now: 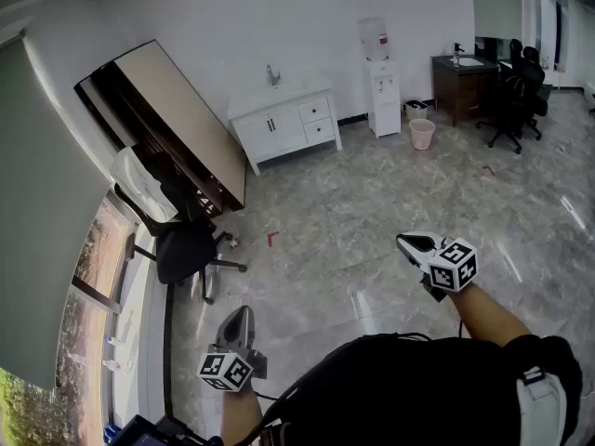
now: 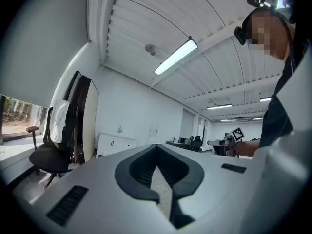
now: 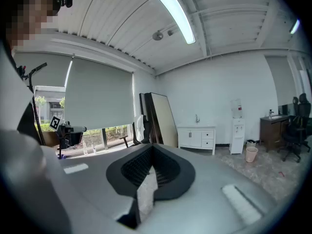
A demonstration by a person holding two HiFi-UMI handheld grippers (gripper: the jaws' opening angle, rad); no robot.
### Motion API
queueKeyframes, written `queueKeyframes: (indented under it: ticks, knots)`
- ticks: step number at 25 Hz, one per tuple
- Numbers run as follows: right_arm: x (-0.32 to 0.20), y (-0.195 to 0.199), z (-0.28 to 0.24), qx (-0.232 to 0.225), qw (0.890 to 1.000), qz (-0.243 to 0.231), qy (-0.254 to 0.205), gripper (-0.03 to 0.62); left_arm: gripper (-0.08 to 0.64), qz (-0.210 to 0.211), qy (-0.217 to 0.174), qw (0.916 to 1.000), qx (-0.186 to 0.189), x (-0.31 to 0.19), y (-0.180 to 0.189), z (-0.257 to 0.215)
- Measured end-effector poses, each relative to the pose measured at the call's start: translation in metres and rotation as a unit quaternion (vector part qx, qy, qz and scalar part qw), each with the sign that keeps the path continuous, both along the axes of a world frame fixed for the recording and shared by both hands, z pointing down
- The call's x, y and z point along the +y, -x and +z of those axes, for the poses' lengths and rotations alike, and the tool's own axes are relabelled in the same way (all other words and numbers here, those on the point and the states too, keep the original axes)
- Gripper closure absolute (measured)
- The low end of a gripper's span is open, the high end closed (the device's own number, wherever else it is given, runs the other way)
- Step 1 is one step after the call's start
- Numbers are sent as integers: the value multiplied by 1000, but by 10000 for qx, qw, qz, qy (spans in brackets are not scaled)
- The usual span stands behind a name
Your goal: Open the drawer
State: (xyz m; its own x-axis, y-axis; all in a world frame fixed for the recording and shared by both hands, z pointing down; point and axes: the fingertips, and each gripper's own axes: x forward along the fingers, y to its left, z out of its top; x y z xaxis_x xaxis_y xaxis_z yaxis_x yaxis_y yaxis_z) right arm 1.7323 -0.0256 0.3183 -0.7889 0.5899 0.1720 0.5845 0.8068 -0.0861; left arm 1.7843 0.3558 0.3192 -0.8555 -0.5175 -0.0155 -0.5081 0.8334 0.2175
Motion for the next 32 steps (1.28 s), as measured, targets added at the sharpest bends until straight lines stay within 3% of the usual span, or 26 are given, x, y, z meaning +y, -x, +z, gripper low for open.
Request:
queueKeyframes:
  ticks: [19, 32]
  knots:
    - [14, 11, -3, 28, 9999, -16, 113, 595, 565, -64, -76, 9999, -36, 13, 1, 2]
    - [69, 12, -10, 55, 9999, 94, 16, 595, 565, 52, -181, 9998, -35, 70, 12, 1]
